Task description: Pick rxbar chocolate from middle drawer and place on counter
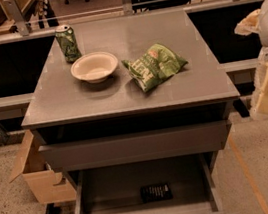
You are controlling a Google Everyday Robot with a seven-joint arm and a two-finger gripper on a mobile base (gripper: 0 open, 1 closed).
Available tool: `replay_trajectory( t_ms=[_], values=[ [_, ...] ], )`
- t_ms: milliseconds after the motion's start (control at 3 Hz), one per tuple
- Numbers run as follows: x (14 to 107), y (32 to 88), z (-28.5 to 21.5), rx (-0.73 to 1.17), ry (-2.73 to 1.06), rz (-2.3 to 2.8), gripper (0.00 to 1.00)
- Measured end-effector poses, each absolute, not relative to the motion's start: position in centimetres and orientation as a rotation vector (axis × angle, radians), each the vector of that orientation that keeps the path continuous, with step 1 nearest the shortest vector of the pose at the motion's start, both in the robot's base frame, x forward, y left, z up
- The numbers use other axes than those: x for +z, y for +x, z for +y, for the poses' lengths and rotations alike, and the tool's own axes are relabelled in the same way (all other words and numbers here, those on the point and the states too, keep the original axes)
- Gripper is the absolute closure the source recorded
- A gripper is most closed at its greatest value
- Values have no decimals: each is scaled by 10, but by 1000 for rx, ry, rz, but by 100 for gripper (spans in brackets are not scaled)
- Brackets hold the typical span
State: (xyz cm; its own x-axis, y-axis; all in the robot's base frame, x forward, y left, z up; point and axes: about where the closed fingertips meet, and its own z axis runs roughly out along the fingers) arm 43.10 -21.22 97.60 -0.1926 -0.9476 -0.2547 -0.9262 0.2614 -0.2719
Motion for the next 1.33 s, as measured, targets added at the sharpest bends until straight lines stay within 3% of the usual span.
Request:
replay_trajectory(
  t_ms=[1000,1333],
  values=[
    [852,380,-201,121,-1708,2152,0],
    [852,380,-201,121,-1708,2152,0]
  ],
)
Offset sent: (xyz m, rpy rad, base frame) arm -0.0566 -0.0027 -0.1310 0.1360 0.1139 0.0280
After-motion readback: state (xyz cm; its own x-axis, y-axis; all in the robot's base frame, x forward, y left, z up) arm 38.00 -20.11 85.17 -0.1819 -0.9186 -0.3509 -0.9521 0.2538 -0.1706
